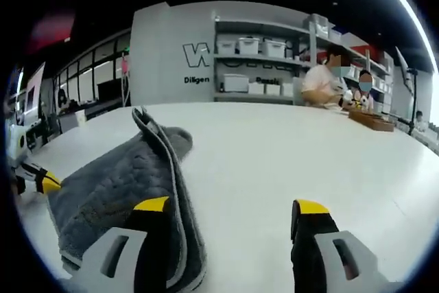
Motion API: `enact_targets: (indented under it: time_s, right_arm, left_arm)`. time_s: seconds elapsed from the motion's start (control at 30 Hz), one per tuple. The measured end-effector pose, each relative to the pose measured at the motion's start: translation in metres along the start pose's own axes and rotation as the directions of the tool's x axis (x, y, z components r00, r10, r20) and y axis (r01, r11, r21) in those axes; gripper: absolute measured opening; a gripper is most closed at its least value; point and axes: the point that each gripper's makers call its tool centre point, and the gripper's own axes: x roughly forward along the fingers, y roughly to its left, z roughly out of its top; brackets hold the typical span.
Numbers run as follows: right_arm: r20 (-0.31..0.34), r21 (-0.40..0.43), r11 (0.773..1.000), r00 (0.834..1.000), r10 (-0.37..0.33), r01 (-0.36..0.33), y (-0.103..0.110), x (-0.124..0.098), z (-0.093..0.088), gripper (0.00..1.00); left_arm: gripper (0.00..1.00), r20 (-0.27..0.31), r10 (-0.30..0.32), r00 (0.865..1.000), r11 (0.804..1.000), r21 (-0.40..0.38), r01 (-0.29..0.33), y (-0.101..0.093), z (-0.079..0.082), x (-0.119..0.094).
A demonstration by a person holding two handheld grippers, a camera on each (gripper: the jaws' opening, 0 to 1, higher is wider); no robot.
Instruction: Open the folded towel by lifting each exposed corner and separating the folded layers until the towel lies flat within the target outline without major curled edges
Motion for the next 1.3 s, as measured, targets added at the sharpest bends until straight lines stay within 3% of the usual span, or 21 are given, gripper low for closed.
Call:
enact_targets:
  time_s: [0.23,0.4,0.53,0.9,1.3]
  right_arm:
    - [0.007,-0.036,0.998,0.998,0.056,-0.055,0.015,0.004,0.002,0.57]
    - [0.022,-0.053,0.988,0.989,0.147,-0.146,0.036,0.01,0.003,0.49]
    - [0.015,-0.07,0.983,0.985,0.173,-0.172,0.043,0.013,0.001,0.43]
    - [0.002,-0.081,0.964,0.967,0.256,-0.255,0.062,0.019,-0.005,0.36]
    - [-0.017,-0.055,0.935,0.936,0.35,-0.351,0.081,0.023,-0.013,0.17]
  left_arm:
    - [0.02,0.001,0.025,1.0,1.0,-0.015,-0.025,0.01,-0.001,-0.003]
    - [0.02,0.007,0.029,1.0,0.999,-0.032,-0.029,0.014,-0.001,-0.004]
    - [0.02,0.004,0.042,0.999,0.999,-0.033,-0.042,0.017,-0.002,-0.006]
    - [0.02,0.002,0.05,0.999,0.998,-0.033,-0.049,0.018,-0.002,-0.007]
    - [0.02,0.002,0.05,0.999,0.998,-0.033,-0.05,0.017,-0.002,-0.007]
